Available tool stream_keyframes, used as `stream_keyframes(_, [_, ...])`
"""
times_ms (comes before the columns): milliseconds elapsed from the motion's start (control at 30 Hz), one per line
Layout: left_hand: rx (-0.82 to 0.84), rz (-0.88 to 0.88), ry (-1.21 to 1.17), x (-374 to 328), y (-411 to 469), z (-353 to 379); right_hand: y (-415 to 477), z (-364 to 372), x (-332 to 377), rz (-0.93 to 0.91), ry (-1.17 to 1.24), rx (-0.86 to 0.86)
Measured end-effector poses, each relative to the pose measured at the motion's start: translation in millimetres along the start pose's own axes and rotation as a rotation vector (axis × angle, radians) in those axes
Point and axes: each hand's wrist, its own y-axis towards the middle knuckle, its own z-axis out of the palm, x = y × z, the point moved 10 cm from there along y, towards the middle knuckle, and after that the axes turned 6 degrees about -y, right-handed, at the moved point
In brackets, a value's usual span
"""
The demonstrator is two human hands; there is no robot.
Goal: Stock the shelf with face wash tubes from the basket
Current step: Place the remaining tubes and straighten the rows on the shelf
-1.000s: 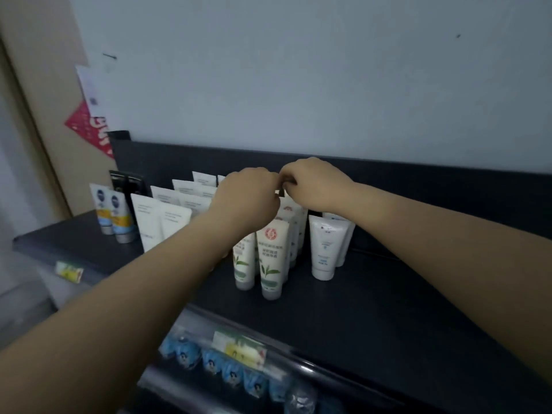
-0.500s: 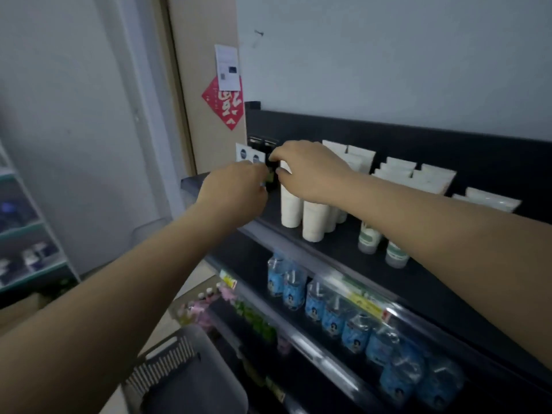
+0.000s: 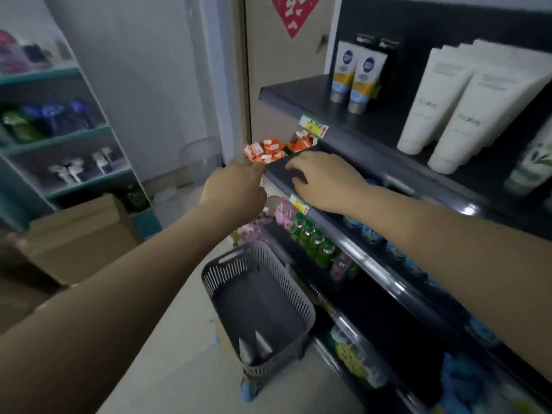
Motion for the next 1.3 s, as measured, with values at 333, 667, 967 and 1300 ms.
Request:
stream_keyframes(333, [0.209,-0.163,-0.026,72,-39,141,-4,165,36,-0.062,0.049,0.287])
stream_keyframes(667, [0.420,-0.323,-0.085,103,-104,300,-43,337,52,-0.184,0.081,0.582])
stream_keyframes(967, [0.681,-0.377,-0.104,116,-177,404,-99,460,74,-0.250,0.161,0.837])
stream_keyframes(1300, [0.815,-0.150,-0.025,99,-200,481,-141,555,90,-0.095,0.296,1.042])
